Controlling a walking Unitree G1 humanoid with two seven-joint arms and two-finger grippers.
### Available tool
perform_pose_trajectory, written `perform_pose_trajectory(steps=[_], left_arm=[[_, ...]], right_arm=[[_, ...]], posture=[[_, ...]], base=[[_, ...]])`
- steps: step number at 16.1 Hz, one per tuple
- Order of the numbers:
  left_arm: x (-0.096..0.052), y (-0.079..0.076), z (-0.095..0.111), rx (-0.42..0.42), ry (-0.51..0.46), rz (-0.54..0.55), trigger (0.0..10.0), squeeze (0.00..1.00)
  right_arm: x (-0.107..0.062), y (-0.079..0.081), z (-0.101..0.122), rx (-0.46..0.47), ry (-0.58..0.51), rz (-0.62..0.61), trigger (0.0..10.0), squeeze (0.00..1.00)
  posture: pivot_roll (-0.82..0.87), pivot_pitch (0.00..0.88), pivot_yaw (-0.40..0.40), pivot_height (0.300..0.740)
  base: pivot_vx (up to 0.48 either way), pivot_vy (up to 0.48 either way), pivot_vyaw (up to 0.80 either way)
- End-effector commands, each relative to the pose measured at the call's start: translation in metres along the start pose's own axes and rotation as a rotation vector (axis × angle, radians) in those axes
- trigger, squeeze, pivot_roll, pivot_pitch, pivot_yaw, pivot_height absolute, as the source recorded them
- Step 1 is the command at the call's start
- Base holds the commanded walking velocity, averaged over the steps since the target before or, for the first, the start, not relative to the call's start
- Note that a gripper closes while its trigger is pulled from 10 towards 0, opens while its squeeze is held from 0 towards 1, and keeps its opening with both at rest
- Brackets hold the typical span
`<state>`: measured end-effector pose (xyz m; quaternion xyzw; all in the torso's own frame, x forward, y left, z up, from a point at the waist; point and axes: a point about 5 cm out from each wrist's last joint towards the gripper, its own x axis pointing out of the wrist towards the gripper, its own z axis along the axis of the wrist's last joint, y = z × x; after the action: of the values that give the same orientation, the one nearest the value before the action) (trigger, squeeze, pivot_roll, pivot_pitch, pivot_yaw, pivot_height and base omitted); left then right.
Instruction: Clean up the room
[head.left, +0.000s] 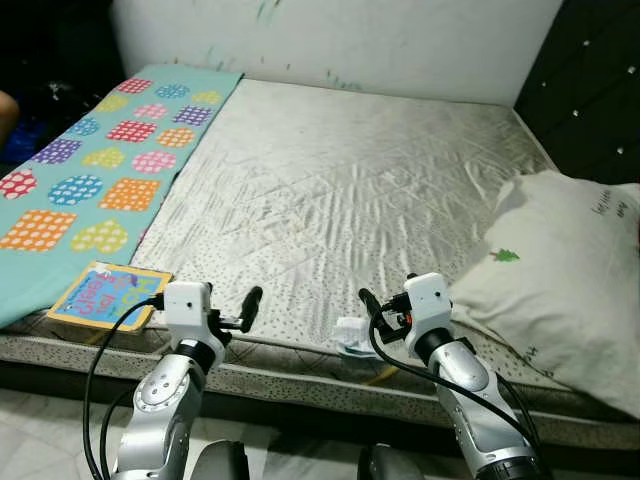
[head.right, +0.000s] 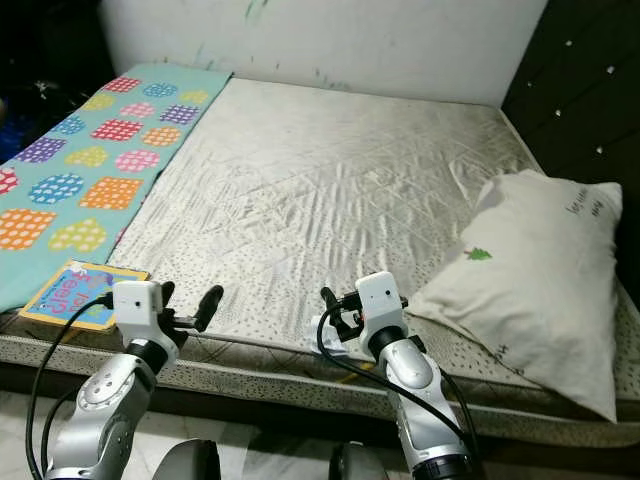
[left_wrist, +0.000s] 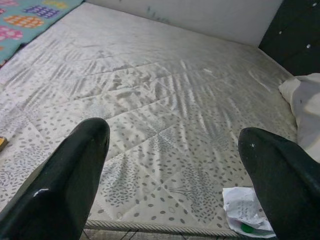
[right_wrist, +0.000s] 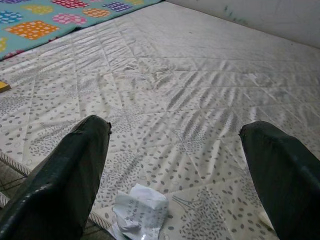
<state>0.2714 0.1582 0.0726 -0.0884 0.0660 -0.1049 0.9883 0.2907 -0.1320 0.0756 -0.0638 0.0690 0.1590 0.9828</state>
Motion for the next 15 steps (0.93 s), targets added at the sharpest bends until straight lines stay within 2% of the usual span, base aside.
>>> perform_pose_trajectory(steps=[1, 15], left_arm=[[0.0024, -0.0016, 0.0029, 0.002, -0.008, -0.013, 10.0, 0.00], [0.0046, -0.0028, 0.0031, -0.006, -0.009, -0.018, 10.0, 0.00]], right_arm=[[0.0004, -0.0027, -0.0004, 0.007, 0.006, -0.010, 10.0, 0.00], [0.0017, -0.0045, 0.0006, 0.006, 0.003, -0.011, 10.0, 0.00]], posture=[[-0.11, 0.000, -0.053, 0.642], [-0.12, 0.003, -0.055, 0.642]], base=[[0.000, 0.000, 0.00], [0.271, 0.000, 0.00]])
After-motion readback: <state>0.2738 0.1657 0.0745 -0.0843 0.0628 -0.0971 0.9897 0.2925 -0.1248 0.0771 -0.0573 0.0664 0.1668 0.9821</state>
